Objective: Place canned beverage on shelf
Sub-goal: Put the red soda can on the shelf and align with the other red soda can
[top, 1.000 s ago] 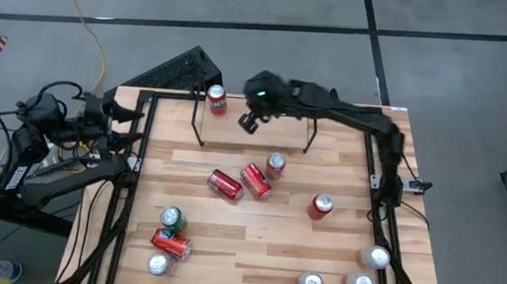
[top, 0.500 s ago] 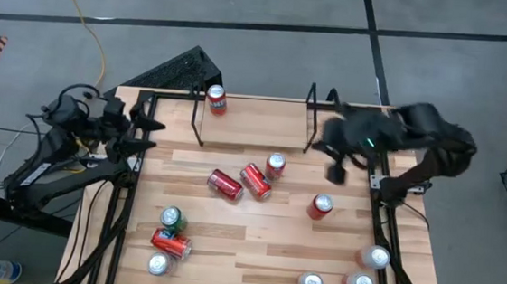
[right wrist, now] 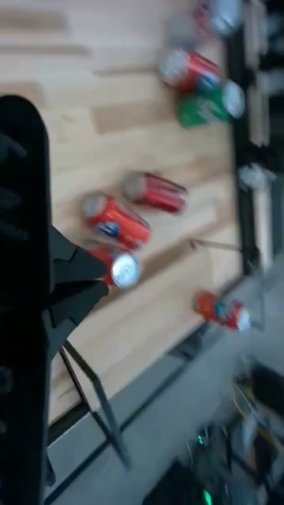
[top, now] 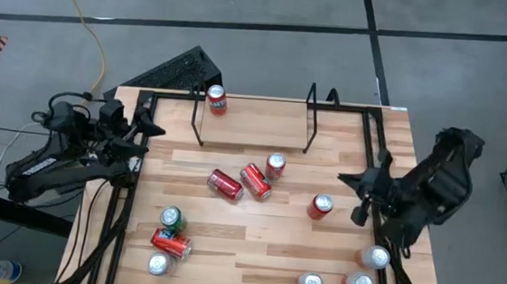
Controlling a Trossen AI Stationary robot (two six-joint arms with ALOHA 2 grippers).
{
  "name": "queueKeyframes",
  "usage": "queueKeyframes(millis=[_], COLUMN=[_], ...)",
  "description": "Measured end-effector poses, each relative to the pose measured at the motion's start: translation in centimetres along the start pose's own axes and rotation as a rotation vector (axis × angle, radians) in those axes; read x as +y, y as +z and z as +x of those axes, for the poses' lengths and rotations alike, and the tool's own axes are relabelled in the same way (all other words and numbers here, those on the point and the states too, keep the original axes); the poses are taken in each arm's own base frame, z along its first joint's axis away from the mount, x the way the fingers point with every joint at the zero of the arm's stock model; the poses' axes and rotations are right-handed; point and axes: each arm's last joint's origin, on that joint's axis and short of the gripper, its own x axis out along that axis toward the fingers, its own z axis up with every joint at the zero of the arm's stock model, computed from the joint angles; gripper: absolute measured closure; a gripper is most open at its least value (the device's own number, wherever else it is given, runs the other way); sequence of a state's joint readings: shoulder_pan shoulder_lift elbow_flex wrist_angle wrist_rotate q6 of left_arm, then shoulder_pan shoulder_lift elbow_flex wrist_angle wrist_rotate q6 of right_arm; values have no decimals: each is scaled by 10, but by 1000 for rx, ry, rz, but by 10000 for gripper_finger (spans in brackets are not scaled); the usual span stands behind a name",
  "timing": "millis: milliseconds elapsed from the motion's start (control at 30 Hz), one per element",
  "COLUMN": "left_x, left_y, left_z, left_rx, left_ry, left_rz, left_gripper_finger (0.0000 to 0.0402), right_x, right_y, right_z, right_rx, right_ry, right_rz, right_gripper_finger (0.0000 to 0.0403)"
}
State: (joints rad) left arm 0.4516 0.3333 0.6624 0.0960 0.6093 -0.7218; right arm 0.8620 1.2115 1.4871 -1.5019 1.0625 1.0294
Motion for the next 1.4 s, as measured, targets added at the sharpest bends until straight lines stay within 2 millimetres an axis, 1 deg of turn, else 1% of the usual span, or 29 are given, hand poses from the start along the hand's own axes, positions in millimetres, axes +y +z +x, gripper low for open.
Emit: queueKeyframes(millis=[100, 167, 267, 333, 400, 467, 533, 600, 667, 700, 767, 867, 967, 1100, 1200, 1300, 1400], left_x=[-2, -3, 0, 3, 7, 9, 8, 5, -1, -6, -16, -28, -37, -45, -50, -57, -62], left_y=[-1, -3, -7, -13, -21, -33, -44, -53, -52, -48, -38, -28, -23, -22, -20, -16, -15], left_z=[2, 5, 13, 24, 38, 55, 72, 89, 104, 110, 120, 132, 140, 144, 144, 142, 138], left_rx=[-12, -24, -18, 18, 69, 130, 164, 197, 211, 209, 221, 286, 363, 477, 530, 523, 523], left_ry=[-11, -6, 12, 21, 28, 7, -39, -74, -93, -100, -100, -56, 35, 194, 255, 235, 218], left_rz=[-4, -5, -11, -28, -48, -63, -56, -31, 14, 43, 96, 151, 210, 291, 308, 294, 294], left_gripper_finger=[70, 70, 70, 70, 70, 70, 70, 70, 70, 70, 70, 70, 70, 70, 70, 70, 70], right_x=[8, 16, 30, 40, 49, 58, 67, 73, 76, 76, 73, 67, 66, 73, 77, 84, 85], right_y=[-27, -41, -51, -53, -47, -36, -22, -6, 7, 11, 17, 19, 17, 12, 10, 14, 25], right_z=[14, 24, 40, 47, 54, 58, 61, 62, 65, 66, 70, 80, 90, 104, 114, 124, 126], right_rx=[-67, -98, -131, -142, -165, -166, -173, -226, -306, -339, -375, -357, -309, -251, -243, -307, -410], right_ry=[-56, -74, -83, -63, -40, 30, 171, 339, 459, 484, 474, 434, 434, 438, 411, 387, 365], right_rz=[89, 125, 154, 154, 144, 107, 38, -40, -109, -139, -161, -150, -119, -112, -152, -224, -267], right_gripper_finger=[403, 403, 403, 403, 403, 403, 403, 403, 403, 403, 403, 403, 403, 403, 403, 403, 403])
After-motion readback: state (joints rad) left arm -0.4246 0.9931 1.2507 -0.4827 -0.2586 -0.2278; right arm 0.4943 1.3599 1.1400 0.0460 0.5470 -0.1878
